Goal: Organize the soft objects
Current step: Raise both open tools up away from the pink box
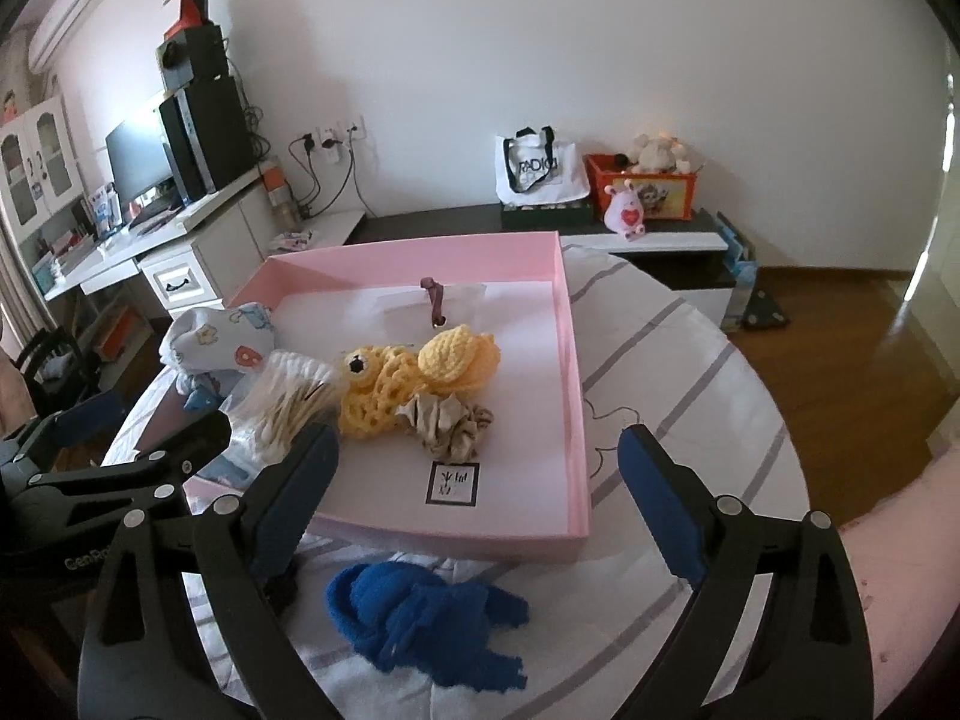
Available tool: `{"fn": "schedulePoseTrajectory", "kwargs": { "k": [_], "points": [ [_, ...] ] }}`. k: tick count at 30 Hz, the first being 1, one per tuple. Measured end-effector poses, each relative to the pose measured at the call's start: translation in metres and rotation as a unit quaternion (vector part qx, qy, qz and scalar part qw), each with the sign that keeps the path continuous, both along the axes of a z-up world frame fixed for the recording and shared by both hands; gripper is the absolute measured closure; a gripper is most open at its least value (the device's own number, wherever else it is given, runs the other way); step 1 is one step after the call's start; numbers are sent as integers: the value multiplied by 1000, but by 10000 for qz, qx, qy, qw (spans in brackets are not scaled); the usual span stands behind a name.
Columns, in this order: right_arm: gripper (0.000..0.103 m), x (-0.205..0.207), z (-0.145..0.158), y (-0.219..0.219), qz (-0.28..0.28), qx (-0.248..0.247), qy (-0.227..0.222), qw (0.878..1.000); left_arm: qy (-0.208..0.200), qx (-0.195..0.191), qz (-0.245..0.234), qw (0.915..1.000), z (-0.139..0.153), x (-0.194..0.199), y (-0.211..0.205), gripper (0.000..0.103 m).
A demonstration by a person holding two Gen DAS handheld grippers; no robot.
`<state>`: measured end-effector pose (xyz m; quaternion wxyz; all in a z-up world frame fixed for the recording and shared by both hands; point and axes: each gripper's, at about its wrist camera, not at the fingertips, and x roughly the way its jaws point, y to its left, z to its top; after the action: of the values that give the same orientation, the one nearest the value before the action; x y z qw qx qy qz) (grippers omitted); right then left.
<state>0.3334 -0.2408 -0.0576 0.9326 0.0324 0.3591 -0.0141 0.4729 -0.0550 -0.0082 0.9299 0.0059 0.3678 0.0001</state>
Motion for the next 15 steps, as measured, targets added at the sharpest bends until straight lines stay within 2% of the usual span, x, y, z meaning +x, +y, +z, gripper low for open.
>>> {"fn": "schedulePoseTrajectory", "kwargs": {
  "k": [15],
  "points": [
    [4, -60, 45, 11, -149, -162, -445, 9988, -437, -92, 22, 9990, 42, -83, 12, 0]
  ]
}}
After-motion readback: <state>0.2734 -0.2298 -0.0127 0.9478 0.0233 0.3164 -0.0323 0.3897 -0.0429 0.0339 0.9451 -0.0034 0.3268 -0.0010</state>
